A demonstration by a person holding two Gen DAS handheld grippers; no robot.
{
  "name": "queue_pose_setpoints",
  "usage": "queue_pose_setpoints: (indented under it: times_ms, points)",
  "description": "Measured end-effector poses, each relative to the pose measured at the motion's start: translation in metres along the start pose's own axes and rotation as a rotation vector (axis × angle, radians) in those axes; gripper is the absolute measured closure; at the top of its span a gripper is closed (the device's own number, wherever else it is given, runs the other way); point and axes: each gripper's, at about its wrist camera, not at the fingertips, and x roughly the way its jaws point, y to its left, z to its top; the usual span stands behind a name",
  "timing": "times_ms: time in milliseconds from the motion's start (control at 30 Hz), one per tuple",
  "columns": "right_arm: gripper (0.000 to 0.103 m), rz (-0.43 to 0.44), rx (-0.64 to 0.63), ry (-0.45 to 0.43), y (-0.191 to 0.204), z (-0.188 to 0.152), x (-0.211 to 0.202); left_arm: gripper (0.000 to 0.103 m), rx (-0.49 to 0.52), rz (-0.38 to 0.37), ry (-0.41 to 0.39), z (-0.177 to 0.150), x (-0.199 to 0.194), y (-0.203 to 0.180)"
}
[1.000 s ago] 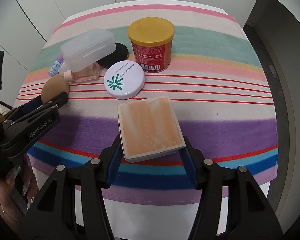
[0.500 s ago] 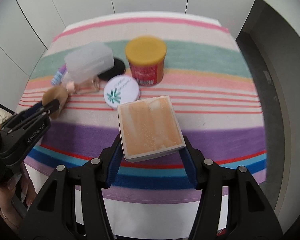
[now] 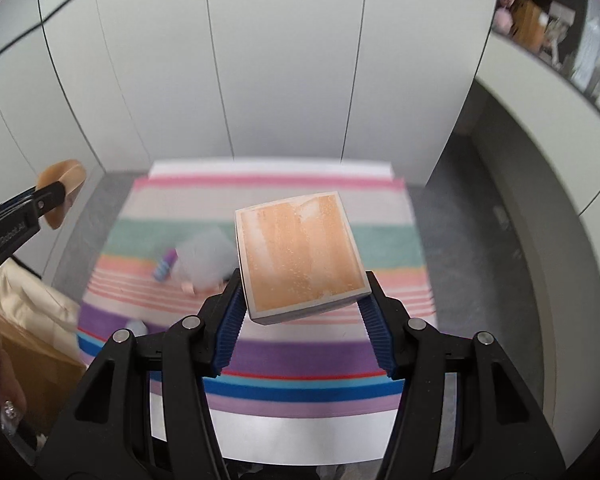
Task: Organize objects
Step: 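Carry the sponge and peach compact with both tools toward the cardboard box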
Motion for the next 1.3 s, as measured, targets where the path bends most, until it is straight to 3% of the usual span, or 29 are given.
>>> queue_pose_setpoints:
  times_ms: [267,367,533,867,1300]
  points:
    - [0.045,-0.018,-0.006,-0.128,-0.003,0.042,-0.097,0.073,0.004,0.024,-0.011,0.022,-0.067,0.028]
    - [0.045,-0.014,0.014,-0.156,-0.005,0.047,-0.12,0.073,-0.032,0.008,0.0,0.02,-0.082,0.04]
    - [0.045,-0.016,0.001,-0.178,0.001,0.045,-0.137,0.073,0.005,0.014,0.001,0.003,-0.099,0.04]
    - [0.045,0.013,0.016,-0.162,0.003,-0.001,-0.163,0.073,0.067,-0.023,-0.012,-0.03,-0.142,0.041]
    - [0.045,0.066,0.027,-0.106,-0.001,-0.092,-0.195,0.073,0.126,-0.049,0.009,-0.109,-0.19,0.057]
